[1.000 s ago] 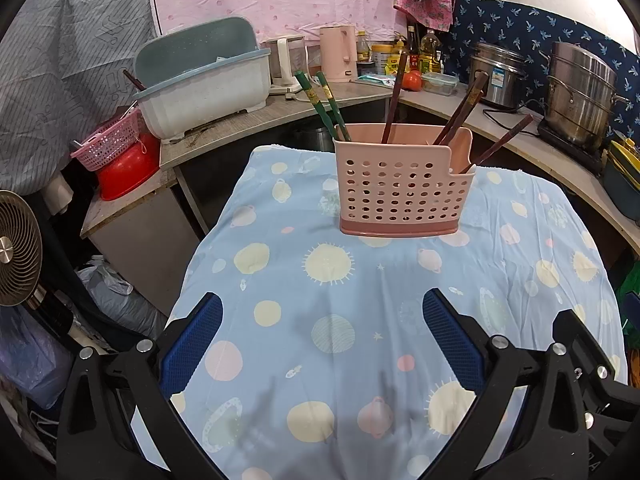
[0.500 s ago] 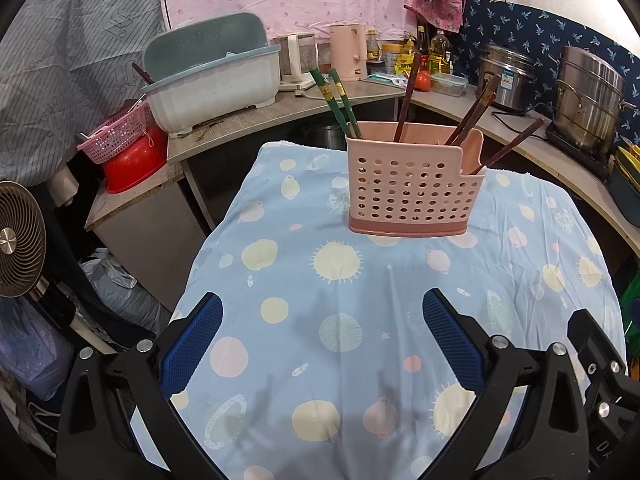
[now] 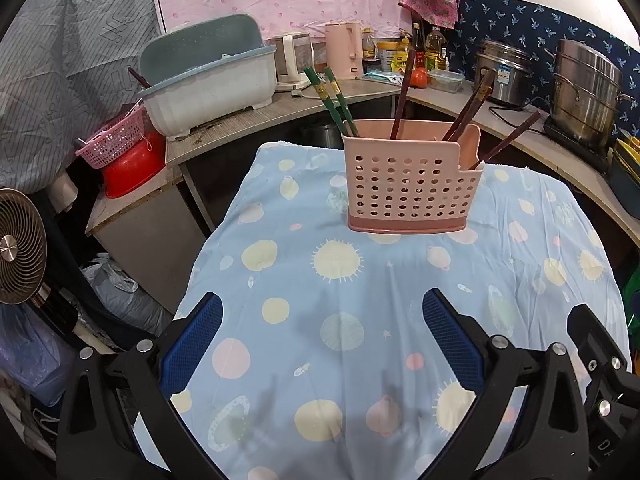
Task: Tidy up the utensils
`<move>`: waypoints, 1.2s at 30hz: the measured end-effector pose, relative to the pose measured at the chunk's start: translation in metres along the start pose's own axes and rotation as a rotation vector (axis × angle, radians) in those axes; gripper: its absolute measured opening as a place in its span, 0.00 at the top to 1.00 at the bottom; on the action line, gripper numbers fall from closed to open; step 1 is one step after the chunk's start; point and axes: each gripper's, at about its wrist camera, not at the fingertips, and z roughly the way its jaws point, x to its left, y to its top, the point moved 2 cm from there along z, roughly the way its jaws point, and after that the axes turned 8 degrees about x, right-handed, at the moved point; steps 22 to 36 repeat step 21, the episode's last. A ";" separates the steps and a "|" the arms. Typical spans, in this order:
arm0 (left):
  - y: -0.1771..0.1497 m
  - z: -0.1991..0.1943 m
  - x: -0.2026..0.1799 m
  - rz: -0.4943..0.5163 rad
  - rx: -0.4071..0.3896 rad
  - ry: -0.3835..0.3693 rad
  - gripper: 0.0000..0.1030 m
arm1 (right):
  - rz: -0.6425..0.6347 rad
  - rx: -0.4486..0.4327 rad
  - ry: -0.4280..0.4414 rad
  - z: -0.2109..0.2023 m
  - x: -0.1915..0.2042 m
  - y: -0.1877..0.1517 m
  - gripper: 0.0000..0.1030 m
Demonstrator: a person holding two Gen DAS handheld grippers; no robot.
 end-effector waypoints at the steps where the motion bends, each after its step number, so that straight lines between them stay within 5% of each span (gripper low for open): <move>1: 0.000 0.000 0.000 0.001 0.000 0.000 0.07 | 0.000 0.000 0.001 0.000 0.000 0.000 0.06; 36: 0.001 0.001 -0.002 0.016 0.006 -0.014 0.07 | 0.003 0.000 0.001 0.000 0.001 0.001 0.06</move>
